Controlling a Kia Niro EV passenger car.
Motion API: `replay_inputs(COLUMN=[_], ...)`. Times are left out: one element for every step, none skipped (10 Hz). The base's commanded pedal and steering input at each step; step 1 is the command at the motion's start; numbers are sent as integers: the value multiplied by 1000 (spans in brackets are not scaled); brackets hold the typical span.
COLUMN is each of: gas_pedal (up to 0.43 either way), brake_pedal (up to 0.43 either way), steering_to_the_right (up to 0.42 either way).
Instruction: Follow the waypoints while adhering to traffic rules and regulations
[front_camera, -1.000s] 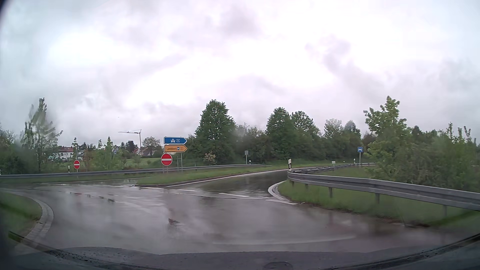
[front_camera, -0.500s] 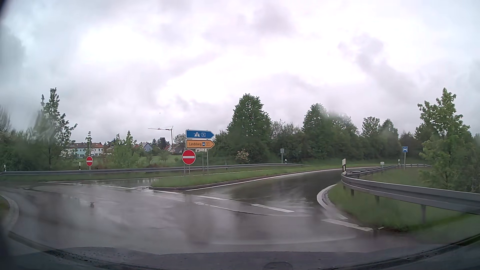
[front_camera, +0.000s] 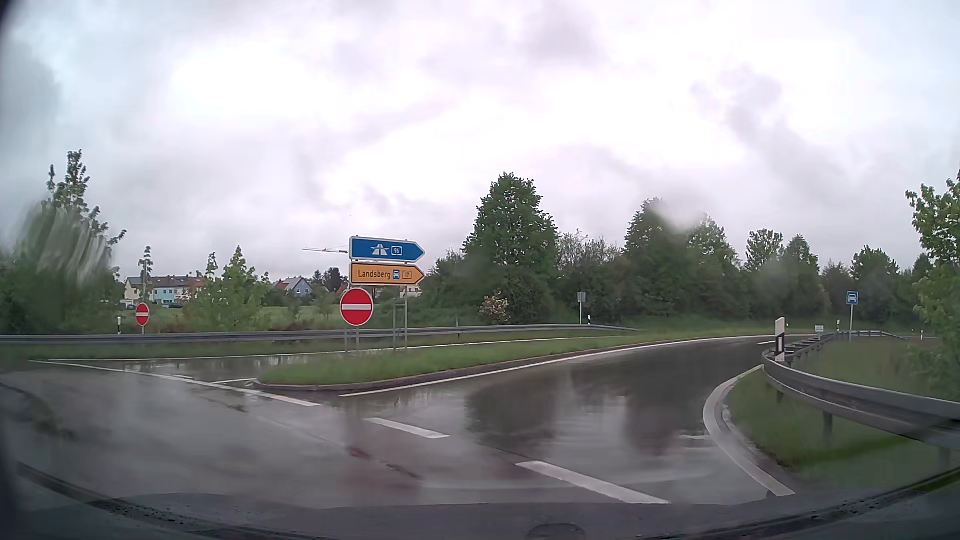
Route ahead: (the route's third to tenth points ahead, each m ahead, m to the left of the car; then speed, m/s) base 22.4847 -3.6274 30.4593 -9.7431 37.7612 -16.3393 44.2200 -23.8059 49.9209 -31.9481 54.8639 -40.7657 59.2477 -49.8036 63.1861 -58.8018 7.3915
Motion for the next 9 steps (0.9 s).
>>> replay_inputs(gas_pedal=[169, 169, 169, 169, 177, 177, 177, 177, 197], brake_pedal=[0, 0, 0, 0, 0, 0, 0, 0, 0], steering_to_the_right=[72, 87, 99, 110, 119, 121, 123, 130, 138])
